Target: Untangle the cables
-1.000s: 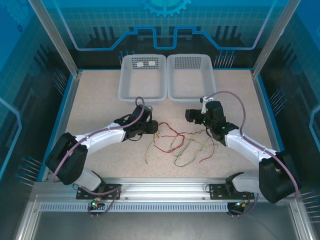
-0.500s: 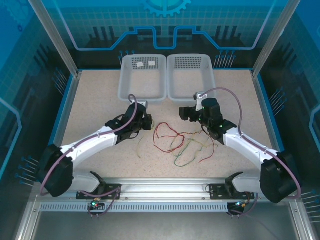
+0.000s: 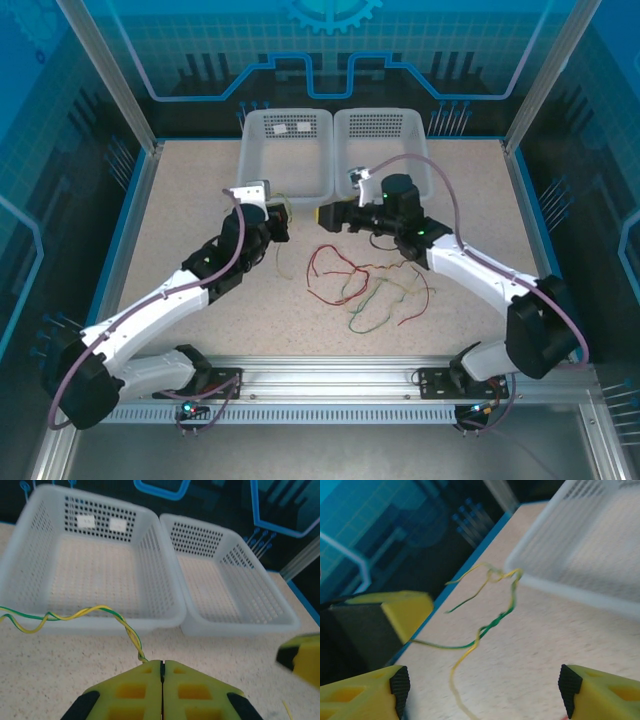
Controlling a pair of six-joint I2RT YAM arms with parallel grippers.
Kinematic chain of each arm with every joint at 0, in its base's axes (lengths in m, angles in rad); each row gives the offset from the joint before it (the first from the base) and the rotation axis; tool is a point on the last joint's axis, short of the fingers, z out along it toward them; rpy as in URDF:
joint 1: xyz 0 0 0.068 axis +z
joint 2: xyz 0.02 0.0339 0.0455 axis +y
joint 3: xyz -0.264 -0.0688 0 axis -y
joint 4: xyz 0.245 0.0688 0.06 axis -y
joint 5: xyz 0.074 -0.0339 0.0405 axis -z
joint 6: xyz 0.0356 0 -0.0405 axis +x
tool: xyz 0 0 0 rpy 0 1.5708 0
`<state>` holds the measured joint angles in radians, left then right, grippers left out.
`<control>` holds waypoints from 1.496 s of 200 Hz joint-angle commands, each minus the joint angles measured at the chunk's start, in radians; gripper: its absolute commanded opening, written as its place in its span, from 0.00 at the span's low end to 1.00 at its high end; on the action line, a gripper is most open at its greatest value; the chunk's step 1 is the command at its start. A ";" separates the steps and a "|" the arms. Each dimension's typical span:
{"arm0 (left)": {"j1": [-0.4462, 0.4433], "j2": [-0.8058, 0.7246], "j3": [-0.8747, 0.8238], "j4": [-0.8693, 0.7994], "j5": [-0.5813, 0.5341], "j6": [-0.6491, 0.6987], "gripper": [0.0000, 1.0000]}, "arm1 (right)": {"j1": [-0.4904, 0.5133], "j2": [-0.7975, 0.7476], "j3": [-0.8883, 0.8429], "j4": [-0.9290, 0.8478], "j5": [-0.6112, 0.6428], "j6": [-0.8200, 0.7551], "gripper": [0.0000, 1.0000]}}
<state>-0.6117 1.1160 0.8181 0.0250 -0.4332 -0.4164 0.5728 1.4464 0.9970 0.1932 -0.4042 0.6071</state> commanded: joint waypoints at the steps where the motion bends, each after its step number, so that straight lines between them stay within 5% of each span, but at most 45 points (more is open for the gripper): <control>1: -0.007 -0.015 -0.015 0.094 -0.066 0.033 0.00 | 0.062 0.074 0.048 -0.005 -0.089 0.133 0.81; 45: -0.007 0.003 -0.021 0.112 -0.056 0.019 0.00 | 0.132 0.225 0.159 -0.055 -0.046 0.154 0.79; 119: -0.007 -0.032 -0.074 0.138 -0.048 -0.052 0.00 | 0.154 0.370 0.213 0.025 0.051 0.167 0.61; 145: -0.008 -0.053 -0.091 0.140 -0.036 -0.064 0.00 | 0.156 0.377 0.195 0.097 0.084 0.178 0.42; 166: -0.007 -0.070 -0.107 0.144 -0.042 -0.061 0.00 | 0.151 0.372 0.181 0.132 0.100 0.180 0.17; 202: -0.003 -0.098 -0.124 0.131 -0.074 -0.064 0.00 | 0.148 0.334 0.173 0.084 0.142 0.132 0.01; 299: 0.170 -0.200 -0.221 0.134 0.074 -0.032 0.00 | 0.021 0.125 0.072 -0.081 0.216 0.020 0.00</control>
<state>-0.4778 0.9562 0.6315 0.1501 -0.3500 -0.4953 0.6701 1.6356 1.1023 0.1856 -0.2794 0.6601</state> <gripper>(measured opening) 0.078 0.045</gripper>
